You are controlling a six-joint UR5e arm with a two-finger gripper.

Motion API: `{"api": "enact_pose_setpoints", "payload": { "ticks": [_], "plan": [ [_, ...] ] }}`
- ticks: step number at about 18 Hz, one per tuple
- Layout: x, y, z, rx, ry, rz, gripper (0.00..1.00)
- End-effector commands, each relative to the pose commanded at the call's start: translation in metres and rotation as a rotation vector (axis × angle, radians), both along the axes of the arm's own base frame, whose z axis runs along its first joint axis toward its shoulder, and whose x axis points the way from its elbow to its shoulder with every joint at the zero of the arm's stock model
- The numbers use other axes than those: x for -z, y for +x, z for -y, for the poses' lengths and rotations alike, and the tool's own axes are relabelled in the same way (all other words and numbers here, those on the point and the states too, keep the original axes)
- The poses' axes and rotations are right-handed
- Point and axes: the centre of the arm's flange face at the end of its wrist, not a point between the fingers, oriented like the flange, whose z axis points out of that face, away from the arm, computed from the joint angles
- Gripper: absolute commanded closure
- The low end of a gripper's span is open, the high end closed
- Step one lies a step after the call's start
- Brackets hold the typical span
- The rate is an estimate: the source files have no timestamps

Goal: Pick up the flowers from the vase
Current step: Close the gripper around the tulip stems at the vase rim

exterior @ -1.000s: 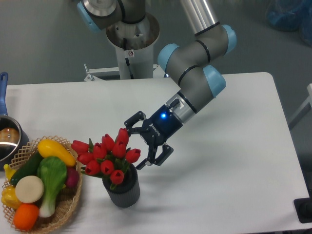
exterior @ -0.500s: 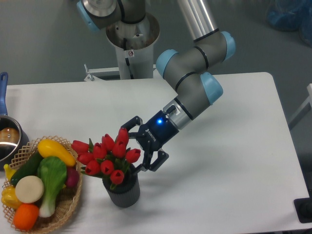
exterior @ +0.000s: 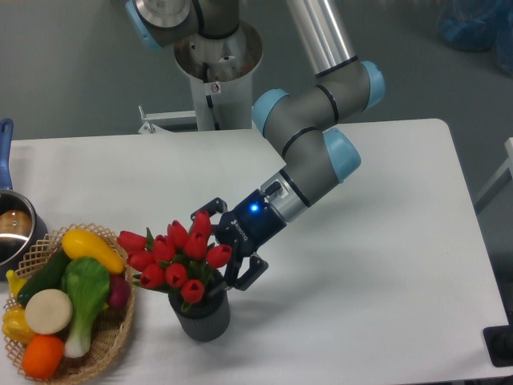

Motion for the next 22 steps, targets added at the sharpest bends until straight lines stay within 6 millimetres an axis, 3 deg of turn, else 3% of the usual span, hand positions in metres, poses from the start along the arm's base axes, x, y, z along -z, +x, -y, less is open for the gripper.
{"api": "enact_pose_setpoints", "payload": {
  "ticks": [6, 13, 15, 17, 22],
  "plan": [
    [0.002, 0.004, -0.003, 0.006, -0.004, 0.006, 0.00],
    [-0.002, 0.001, -0.006, 0.004, 0.004, 0.008, 0.10],
    [-0.005, -0.002, -0.009, 0.006, 0.010, 0.000, 0.09],
    [-0.007, -0.003, -0.011, 0.009, 0.014, -0.006, 0.01],
    [-0.004, 0.004, -0.014, 0.020, 0.010, 0.000, 0.00]
  ]
}}
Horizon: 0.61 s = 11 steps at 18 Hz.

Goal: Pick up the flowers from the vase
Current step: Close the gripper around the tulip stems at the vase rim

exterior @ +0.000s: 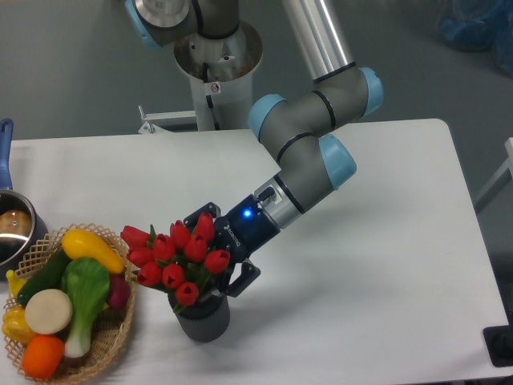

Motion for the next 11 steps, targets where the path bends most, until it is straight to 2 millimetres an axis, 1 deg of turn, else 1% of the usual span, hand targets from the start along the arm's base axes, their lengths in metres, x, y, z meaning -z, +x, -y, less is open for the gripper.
{"api": "enact_pose_setpoints", "payload": {
  "ticks": [3, 4, 5, 6, 8, 11],
  "plan": [
    [0.0024, 0.0029, -0.0012, 0.004, -0.004, 0.003, 0.00],
    [0.0021, 0.0034, -0.0009, 0.004, -0.005, 0.004, 0.02],
    [0.0034, 0.0040, -0.0004, 0.003, -0.007, 0.008, 0.08],
    [0.0022, 0.0047, 0.0001, -0.001, -0.012, 0.015, 0.18],
    [0.0015, 0.0044, -0.0002, -0.009, -0.023, 0.031, 0.32],
    [0.0023, 0.0034, 0.0002, -0.011, -0.023, 0.033, 0.38]
  ]
}}
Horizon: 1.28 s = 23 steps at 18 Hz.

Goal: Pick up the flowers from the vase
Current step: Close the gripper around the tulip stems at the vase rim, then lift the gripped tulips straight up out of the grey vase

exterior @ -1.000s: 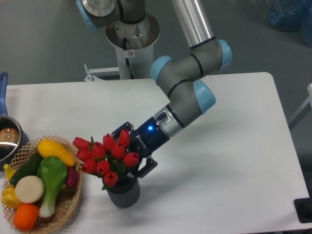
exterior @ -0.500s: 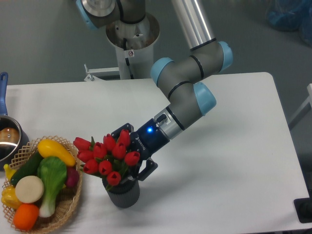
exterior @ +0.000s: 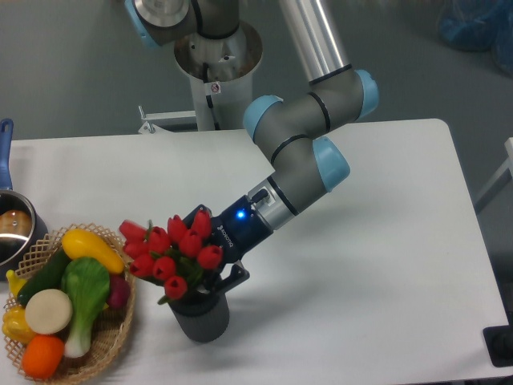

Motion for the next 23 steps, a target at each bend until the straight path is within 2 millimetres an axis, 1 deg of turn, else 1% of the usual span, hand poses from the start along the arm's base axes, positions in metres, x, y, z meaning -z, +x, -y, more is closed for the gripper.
{"api": "enact_pose_setpoints", "payload": {
  "ticks": [2, 4, 6, 9, 15, 21, 23],
  "plan": [
    [0.001, 0.000, 0.000, 0.000, 0.000, 0.002, 0.43],
    [0.002, 0.000, 0.000, 0.000, -0.001, 0.005, 0.45],
    [0.002, -0.002, 0.001, -0.004, -0.001, 0.005, 0.45],
    [-0.006, -0.004, 0.002, -0.019, -0.003, 0.024, 0.45],
    [-0.008, -0.006, 0.004, -0.037, -0.017, 0.055, 0.46],
    [-0.034, -0.002, 0.009, -0.072, -0.036, 0.091, 0.46],
    [-0.039, -0.004, 0.011, -0.070, -0.001, 0.118, 0.46]
  ]
}}
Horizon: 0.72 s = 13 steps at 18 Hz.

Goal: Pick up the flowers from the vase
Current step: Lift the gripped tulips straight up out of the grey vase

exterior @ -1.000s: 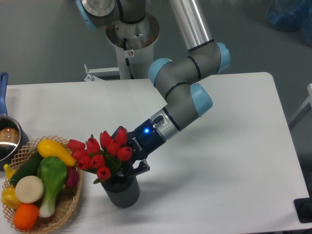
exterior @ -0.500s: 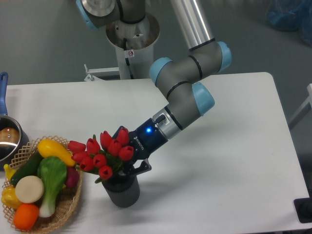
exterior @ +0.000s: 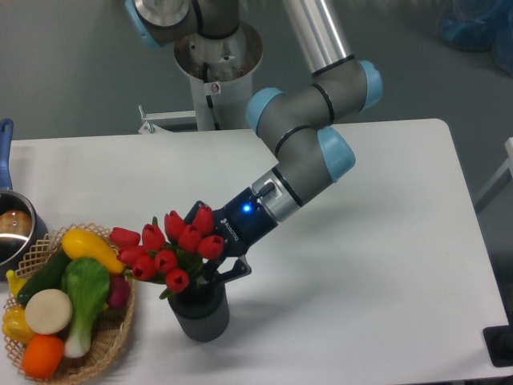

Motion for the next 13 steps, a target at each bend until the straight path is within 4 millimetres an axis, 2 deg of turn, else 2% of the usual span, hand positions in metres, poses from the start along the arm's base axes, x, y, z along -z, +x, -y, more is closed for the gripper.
{"api": "enact_pose_setpoints", "payload": {
  "ticks": [13],
  "plan": [
    [-0.039, -0.005, 0.007, -0.005, 0.109, 0.016, 0.47]
  ]
}}
